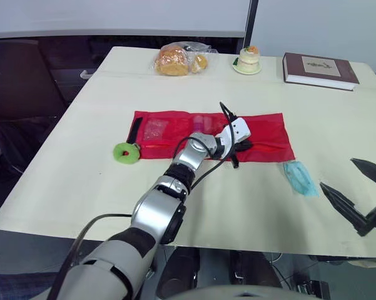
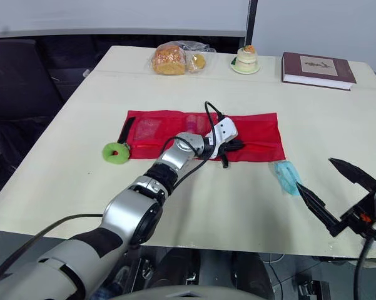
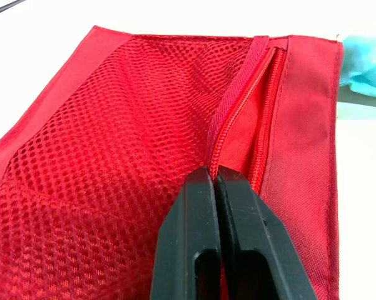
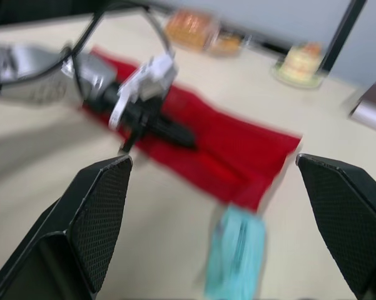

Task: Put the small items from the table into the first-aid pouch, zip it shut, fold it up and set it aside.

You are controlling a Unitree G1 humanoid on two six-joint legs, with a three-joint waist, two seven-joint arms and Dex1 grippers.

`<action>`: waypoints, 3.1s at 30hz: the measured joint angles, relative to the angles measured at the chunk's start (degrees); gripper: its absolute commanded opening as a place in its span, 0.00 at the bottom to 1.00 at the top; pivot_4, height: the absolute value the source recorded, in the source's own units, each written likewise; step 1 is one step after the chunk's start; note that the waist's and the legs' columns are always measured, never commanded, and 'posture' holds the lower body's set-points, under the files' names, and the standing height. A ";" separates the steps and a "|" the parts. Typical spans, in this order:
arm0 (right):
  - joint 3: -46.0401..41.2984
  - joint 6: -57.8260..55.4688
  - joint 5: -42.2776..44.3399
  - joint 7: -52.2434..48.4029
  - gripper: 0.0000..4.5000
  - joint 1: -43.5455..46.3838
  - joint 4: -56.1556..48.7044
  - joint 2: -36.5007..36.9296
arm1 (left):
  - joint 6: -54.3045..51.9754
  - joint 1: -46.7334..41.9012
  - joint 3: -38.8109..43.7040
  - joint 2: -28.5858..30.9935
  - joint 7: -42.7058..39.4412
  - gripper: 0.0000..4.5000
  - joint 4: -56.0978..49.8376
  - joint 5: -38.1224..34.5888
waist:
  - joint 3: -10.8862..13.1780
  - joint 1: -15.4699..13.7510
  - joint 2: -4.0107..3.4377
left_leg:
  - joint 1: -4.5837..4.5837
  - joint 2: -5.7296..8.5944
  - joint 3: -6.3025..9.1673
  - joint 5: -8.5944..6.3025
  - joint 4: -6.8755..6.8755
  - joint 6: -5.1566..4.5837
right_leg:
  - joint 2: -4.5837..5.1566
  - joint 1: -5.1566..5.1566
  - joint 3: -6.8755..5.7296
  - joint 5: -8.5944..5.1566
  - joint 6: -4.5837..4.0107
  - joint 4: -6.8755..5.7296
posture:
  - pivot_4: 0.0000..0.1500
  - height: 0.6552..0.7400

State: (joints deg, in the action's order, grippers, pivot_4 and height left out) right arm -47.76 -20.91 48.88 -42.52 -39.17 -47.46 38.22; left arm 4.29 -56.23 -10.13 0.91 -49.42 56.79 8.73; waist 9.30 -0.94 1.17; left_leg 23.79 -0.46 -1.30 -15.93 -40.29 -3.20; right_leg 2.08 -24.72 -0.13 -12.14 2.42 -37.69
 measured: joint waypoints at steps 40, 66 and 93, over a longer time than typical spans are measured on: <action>24.38 -14.41 -17.42 11.96 0.00 12.85 8.51 -0.34 | -3.18 -2.02 -3.03 -0.46 -2.84 0.00 -4.33 -1.51 | -0.03 0.00 -0.18 | 0.01 0.02 0.02 0.00 0.00 0.00 | -0.01 -0.02 0.00 -0.01 0.03 -0.04 | 1.00 0.87; 34.45 -33.78 -16.65 31.52 0.00 24.88 2.15 -8.43 | -18.92 9.53 -10.68 -5.23 -3.22 0.00 -28.83 -2.41 | -0.06 0.02 -0.22 | 0.01 0.03 0.02 0.00 0.00 0.00 | -0.01 -0.02 0.01 -0.02 0.03 -0.02 | 1.00 0.87; 35.17 -31.66 -24.58 37.20 0.00 41.64 18.82 -16.09 | -22.51 15.31 -16.90 -5.18 -5.26 0.00 -37.62 -6.07 | -0.09 0.23 -0.36 | -0.02 0.01 -0.04 0.00 0.00 0.00 | -0.05 -0.03 0.06 -0.02 0.02 -0.03 | 1.00 0.87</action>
State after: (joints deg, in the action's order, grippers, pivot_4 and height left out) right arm -12.59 -52.58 24.31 -5.31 2.47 -28.64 22.14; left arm -18.22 -40.92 -27.02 -4.27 -54.68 19.17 2.65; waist 9.20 -0.71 0.81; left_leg 23.77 -0.44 -1.34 -15.93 -40.29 -3.20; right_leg 2.02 -24.75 -0.07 -12.15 2.44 -37.72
